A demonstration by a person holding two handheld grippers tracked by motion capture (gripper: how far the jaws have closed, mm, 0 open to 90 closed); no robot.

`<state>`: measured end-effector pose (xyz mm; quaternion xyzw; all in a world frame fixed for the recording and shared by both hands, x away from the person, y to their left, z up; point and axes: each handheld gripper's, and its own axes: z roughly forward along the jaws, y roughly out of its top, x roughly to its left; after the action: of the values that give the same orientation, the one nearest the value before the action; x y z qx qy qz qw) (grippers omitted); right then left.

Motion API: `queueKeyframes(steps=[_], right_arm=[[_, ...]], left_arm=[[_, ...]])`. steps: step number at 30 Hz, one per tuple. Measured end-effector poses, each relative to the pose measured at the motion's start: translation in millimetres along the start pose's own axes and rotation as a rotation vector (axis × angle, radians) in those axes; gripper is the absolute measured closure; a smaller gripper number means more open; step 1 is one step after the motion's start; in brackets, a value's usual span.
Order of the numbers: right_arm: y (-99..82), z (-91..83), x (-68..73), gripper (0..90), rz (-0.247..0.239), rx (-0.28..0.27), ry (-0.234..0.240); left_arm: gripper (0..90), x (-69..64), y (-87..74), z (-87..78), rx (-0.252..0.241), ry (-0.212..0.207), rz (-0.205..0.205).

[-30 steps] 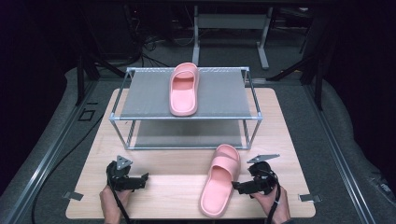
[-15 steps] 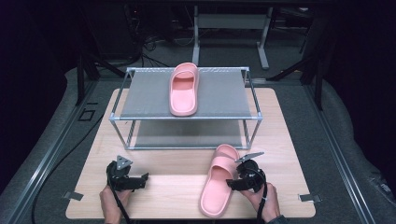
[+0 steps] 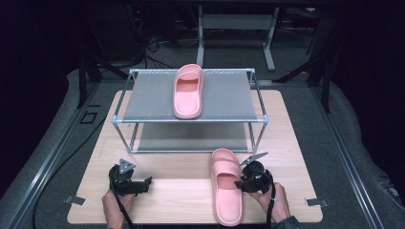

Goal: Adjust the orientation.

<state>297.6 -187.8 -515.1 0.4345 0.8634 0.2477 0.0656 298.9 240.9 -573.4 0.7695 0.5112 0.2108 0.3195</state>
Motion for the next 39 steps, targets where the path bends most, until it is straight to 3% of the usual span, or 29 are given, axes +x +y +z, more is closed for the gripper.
queueKeyframes(steps=[7, 12, 15, 18, 19, 21, 23, 27, 30, 39], right_arm=[[11.9, 0.3, -1.2, 71.1, -0.075, 0.070, -0.023], [24.0, 2.3, -3.4, 74.9, -0.164, 0.133, -0.024], [27.8, 2.8, -3.9, 76.1, -0.186, 0.153, -0.035], [33.3, 4.0, -4.4, 78.4, -0.246, 0.175, -0.051], [37.1, 4.9, -4.8, 79.5, -0.296, 0.197, -0.056], [38.7, 5.3, -4.8, 80.0, -0.318, 0.206, -0.065], [43.9, 6.8, -6.1, 80.4, -0.374, 0.237, -0.064], [48.0, 8.1, -6.7, 79.4, -0.400, 0.249, -0.077], [51.0, 10.1, -9.9, 72.7, -0.384, 0.252, -0.041], [54.8, 15.4, -15.4, 78.7, -0.361, 0.251, -0.028]], left_arm=[[0.0, 0.0, 0.0, 0.0, 0.000, 0.001, 0.000], [0.0, 0.0, 0.1, 0.2, -0.001, 0.000, -0.002], [0.0, -0.1, 0.1, 0.2, -0.001, 0.002, -0.003], [0.0, -0.1, 0.1, 0.2, -0.001, 0.001, -0.003], [0.0, -0.1, 0.1, 0.2, -0.001, 0.002, -0.003], [0.0, -0.1, 0.1, 0.2, -0.001, 0.002, -0.003], [0.0, -0.1, 0.1, 0.2, -0.002, 0.002, -0.003], [0.0, -0.1, 0.2, 0.2, -0.002, 0.002, -0.003], [0.0, -0.1, 0.2, 0.3, -0.002, 0.002, -0.003], [0.0, 0.0, 0.2, 0.3, -0.002, 0.002, -0.003]])
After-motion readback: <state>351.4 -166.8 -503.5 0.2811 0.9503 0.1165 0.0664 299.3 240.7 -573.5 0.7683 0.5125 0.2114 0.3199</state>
